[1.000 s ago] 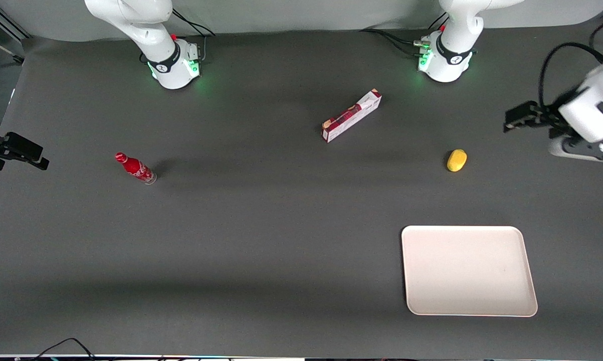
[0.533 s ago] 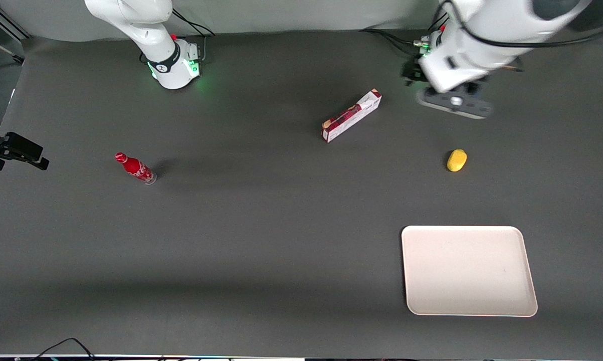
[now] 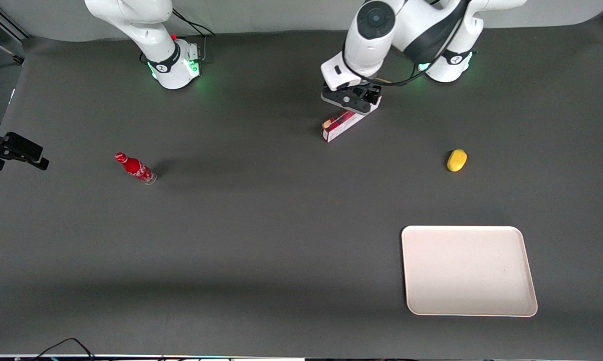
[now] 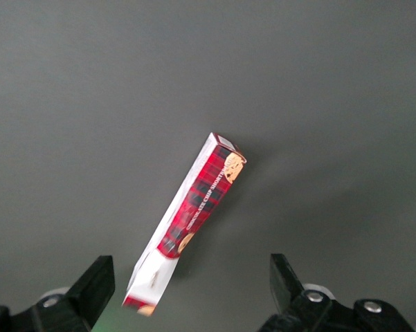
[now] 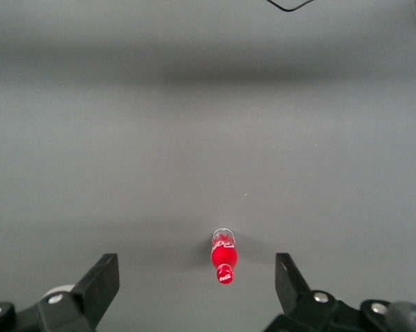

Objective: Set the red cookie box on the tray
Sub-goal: 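Move the open left gripper over the red plaid shortbread box, then lower the left gripper and close it on the box's end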

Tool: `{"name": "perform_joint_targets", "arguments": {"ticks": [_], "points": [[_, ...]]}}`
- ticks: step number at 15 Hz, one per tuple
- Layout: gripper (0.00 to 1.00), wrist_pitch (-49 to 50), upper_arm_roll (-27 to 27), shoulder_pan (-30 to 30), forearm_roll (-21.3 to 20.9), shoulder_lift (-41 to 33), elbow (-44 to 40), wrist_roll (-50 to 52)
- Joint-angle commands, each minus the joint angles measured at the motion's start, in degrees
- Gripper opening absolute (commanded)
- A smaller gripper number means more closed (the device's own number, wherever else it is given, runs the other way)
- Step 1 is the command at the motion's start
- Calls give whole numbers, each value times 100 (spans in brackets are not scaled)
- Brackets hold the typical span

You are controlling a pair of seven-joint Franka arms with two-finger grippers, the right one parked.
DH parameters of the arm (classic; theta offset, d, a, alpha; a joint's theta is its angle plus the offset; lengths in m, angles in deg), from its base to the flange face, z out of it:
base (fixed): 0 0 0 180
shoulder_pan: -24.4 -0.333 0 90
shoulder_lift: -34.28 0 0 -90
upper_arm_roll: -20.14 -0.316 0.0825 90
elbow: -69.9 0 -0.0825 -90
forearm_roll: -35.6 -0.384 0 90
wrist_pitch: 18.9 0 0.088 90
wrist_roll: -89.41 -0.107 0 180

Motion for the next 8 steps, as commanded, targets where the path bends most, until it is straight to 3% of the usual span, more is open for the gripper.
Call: {"name": "perform_joint_targets", "arguments": {"ticks": [1, 6, 8], "points": [[100, -955, -38, 288, 8, -9, 794, -30], [100, -2466, 314, 297, -256, 334, 1585, -31], [100, -2574, 305, 237, -632, 624, 1586, -39]]}}
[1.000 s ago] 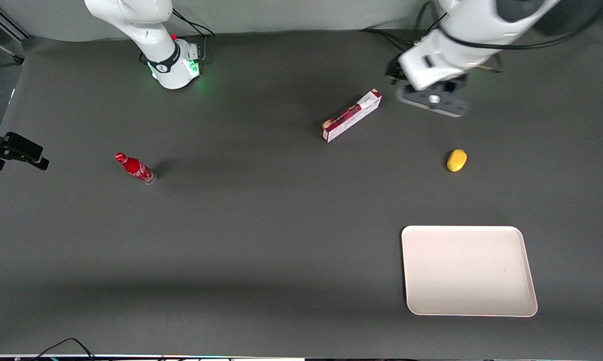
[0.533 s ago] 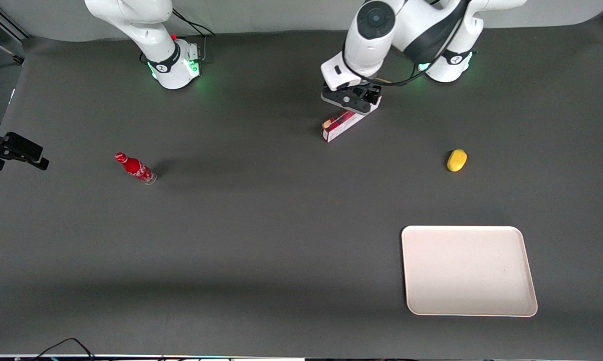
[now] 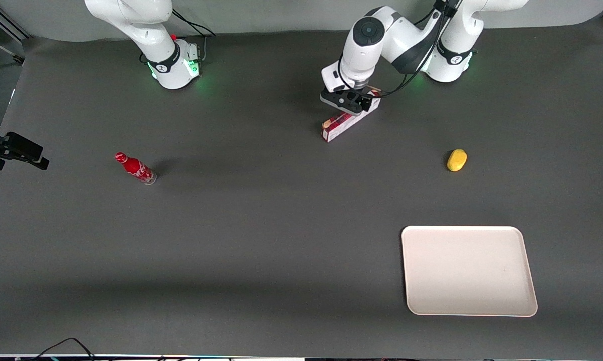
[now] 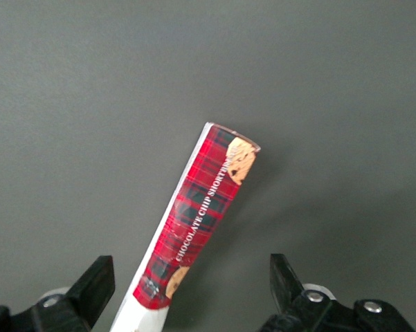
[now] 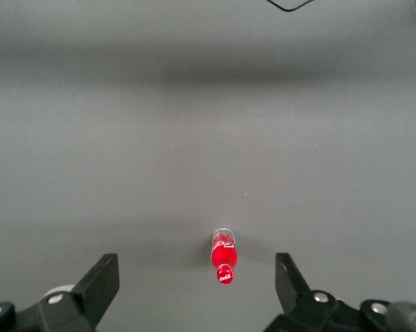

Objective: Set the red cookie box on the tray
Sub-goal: 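Lower the left gripper and close it on the box's end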

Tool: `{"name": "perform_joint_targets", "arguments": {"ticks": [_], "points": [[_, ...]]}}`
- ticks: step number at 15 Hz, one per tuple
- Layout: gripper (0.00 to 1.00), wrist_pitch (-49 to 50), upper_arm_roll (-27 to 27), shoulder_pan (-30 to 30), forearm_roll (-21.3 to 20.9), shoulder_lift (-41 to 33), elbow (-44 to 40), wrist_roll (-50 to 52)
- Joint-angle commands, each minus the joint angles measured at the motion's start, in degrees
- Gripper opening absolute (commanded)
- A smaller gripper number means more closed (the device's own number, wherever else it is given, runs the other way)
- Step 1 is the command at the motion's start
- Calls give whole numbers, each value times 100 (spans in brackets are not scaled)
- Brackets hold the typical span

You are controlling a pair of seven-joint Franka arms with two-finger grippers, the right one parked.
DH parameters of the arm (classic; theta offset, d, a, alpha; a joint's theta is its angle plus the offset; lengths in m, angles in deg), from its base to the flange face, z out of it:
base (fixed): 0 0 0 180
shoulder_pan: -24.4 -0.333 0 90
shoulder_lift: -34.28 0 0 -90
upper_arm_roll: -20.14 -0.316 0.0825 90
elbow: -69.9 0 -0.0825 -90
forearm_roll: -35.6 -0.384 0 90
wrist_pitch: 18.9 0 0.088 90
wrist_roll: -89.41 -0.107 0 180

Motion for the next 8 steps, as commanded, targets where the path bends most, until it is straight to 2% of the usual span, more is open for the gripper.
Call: {"name": "perform_joint_targets", "arguments": {"ticks": [1, 2, 7, 8], "points": [[100, -354, -28, -41, -672, 383, 137, -2], [100, -354, -28, -50, -831, 437, 145, 51], [100, -354, -28, 2, -991, 525, 172, 173], [100, -363, -28, 3, -1139, 542, 172, 235]]}}
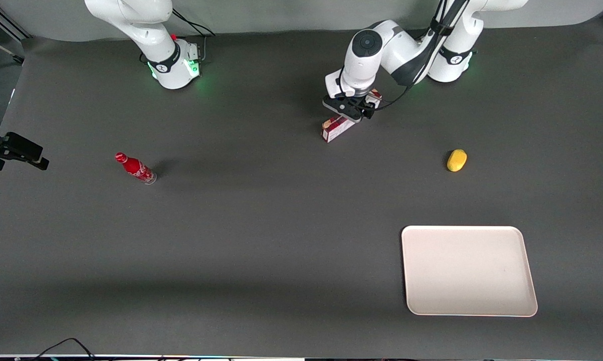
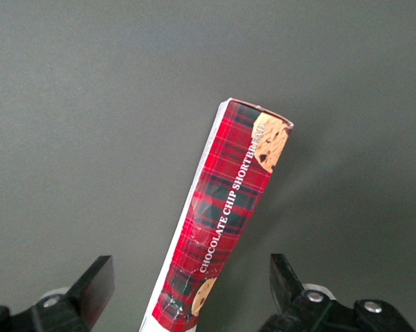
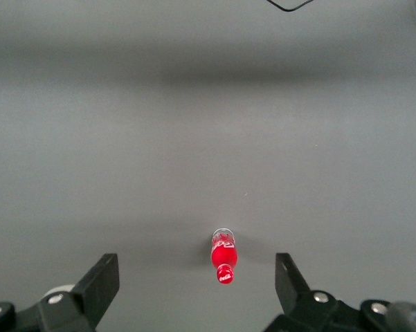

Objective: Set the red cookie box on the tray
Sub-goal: 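Lower the left gripper and close it on the box's end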

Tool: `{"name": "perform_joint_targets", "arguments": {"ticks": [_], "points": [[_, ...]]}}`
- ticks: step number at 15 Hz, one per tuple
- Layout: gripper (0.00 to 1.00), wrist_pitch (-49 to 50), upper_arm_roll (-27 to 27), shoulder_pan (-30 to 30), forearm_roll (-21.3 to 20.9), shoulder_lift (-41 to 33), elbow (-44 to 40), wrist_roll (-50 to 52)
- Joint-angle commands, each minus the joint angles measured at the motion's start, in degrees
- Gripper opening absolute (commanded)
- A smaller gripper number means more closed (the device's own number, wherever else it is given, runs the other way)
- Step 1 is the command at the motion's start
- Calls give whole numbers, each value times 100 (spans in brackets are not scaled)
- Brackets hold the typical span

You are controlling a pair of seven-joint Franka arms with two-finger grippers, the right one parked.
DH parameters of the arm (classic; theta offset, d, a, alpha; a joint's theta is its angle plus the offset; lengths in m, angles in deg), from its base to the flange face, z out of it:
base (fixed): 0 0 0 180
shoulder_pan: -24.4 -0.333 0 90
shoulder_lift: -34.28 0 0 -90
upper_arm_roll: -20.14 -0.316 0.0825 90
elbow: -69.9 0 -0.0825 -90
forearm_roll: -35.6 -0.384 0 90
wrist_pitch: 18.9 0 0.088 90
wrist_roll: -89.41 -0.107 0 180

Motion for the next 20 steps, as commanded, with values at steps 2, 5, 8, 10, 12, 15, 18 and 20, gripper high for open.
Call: {"name": "perform_joint_targets", "arguments": {"ticks": [2, 5, 8, 10, 12, 15, 18, 20], "points": [[100, -230, 11, 47, -955, 248, 8, 760], [100, -320, 11, 56, -2492, 687, -27, 2121], [100, -311, 19, 29, -3208, 908, -53, 2793], [100, -276, 28, 82, -3226, 900, -62, 2933], [82, -276, 63, 213, -3235, 908, -71, 3292], [0, -311, 63, 205, -3244, 909, -97, 3864], [0, -320, 72, 187, -3244, 909, -106, 3909], [0, -215, 63, 144, -3235, 917, -211, 3945]]}}
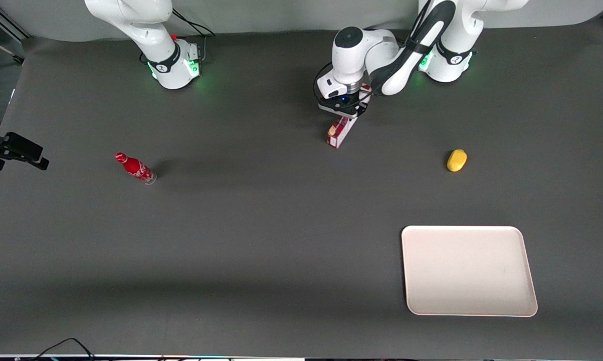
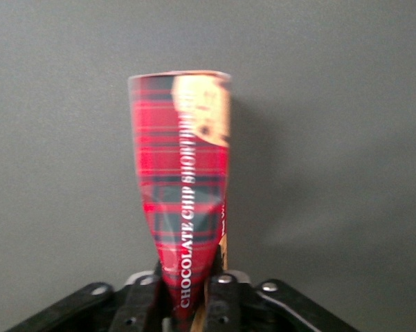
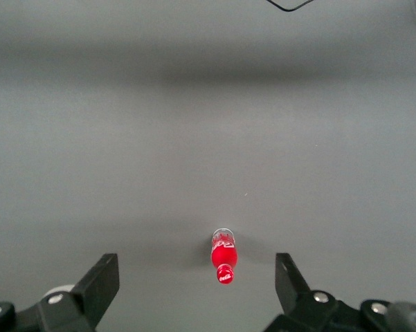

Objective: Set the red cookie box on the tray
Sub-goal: 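Lift the box upright off the table with the left gripper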

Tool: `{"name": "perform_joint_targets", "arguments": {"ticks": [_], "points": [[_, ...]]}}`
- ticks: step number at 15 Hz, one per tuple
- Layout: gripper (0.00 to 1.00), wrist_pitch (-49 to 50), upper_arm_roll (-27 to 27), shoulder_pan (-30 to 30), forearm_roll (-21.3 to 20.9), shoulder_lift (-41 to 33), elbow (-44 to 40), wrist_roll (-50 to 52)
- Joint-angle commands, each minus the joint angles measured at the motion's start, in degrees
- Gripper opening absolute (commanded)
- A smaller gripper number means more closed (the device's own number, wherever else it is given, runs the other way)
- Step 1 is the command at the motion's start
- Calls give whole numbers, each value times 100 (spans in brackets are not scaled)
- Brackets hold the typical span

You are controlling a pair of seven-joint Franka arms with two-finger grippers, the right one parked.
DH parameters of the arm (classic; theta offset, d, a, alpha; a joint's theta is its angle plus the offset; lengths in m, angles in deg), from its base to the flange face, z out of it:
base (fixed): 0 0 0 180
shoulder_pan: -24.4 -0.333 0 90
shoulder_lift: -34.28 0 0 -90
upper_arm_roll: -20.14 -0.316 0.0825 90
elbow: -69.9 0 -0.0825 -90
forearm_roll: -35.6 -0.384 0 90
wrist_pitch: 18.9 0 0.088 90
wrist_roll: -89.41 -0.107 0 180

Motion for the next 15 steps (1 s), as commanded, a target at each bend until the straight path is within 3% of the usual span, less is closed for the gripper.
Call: {"name": "perform_joint_targets", "arguments": {"ticks": [1, 4, 7, 9, 10, 15], "points": [[0, 125, -53, -54, -90, -12, -257, 219], [0, 791, -44, -169, 164, -30, -651, 201], [0, 1922, -114, -177, 1102, -47, -1686, -402], [0, 3081, -429, -177, 1894, -117, -2652, -966], [0, 3583, -631, -169, 2080, -179, -3101, -1064], [0, 5422, -1878, -169, 2301, -223, -4992, -1520]]}}
